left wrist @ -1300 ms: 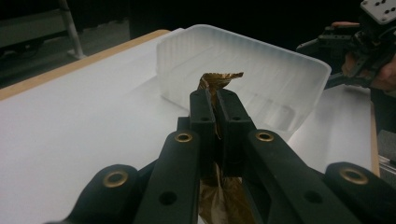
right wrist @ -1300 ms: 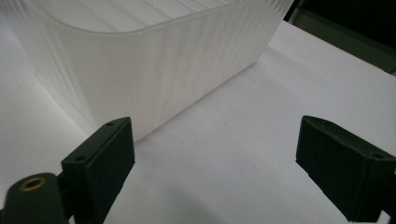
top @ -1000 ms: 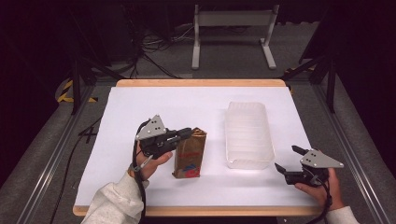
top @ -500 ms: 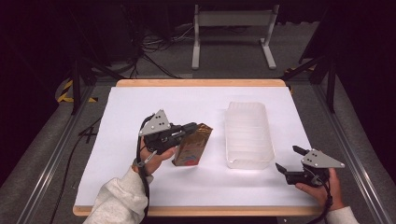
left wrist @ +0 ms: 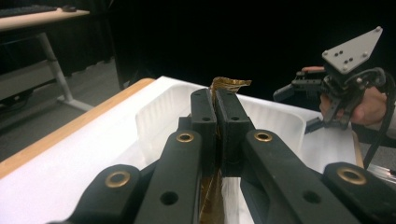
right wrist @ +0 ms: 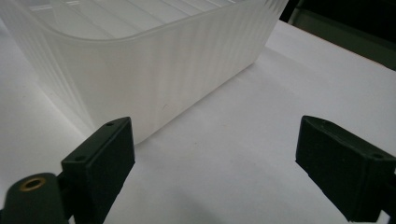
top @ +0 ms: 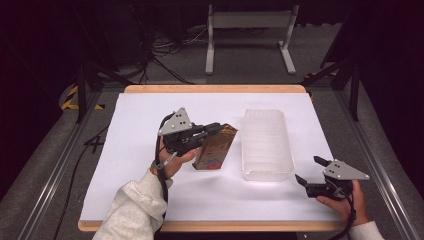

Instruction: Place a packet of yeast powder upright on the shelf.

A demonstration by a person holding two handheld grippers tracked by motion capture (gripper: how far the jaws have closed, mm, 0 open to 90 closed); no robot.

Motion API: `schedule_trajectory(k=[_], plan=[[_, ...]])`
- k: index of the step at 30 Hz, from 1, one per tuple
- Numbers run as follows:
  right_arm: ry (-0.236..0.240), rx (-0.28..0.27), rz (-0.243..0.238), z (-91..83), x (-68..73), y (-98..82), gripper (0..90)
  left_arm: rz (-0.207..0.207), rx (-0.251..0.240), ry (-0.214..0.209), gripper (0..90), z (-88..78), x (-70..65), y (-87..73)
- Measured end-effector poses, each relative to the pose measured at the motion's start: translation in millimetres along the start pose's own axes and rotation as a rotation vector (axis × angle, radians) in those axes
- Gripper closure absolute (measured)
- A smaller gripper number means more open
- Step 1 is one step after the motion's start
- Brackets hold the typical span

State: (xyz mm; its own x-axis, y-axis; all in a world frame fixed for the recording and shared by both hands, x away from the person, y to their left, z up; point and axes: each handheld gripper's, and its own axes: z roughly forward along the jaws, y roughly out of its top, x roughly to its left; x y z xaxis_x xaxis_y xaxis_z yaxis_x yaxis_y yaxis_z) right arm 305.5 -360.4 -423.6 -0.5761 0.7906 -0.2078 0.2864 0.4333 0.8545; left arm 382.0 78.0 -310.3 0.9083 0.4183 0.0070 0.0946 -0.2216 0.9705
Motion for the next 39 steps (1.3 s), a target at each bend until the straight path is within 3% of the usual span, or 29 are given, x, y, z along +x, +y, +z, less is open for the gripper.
schedule_trajectory(k=[5, 14, 19, 24, 31, 39], plan=[[0.0, 0.0, -0.001, -0.2, 0.3, 0.2, 12.3, 0.023, -0.006, -0.017, 87.3, 11.9, -2.0, 12.3], [-0.015, -0.003, 0.006, -1.3, -0.9, -0.5, 12.4, 0.013, -0.044, -0.073, 87.2, 34.0, -8.5, 34.2], [-0.012, -0.004, 0.007, -2.0, -0.8, -1.0, 12.4, 0.035, -0.045, -0.085, 87.2, 49.0, -12.7, 44.6], [-0.012, -0.004, 0.008, -2.3, -1.1, -1.5, 12.4, 0.029, -0.064, -0.111, 87.2, 60.9, -16.0, 52.0], [-0.013, -0.009, 0.006, -2.9, -0.9, -1.0, 12.4, 0.023, -0.077, -0.168, 87.2, 87.8, -25.0, 57.8], [-0.012, -0.012, 0.009, -4.2, -1.8, -1.6, 12.4, 0.026, -0.05, -0.186, 87.2, 109.3, -31.4, 54.6]])
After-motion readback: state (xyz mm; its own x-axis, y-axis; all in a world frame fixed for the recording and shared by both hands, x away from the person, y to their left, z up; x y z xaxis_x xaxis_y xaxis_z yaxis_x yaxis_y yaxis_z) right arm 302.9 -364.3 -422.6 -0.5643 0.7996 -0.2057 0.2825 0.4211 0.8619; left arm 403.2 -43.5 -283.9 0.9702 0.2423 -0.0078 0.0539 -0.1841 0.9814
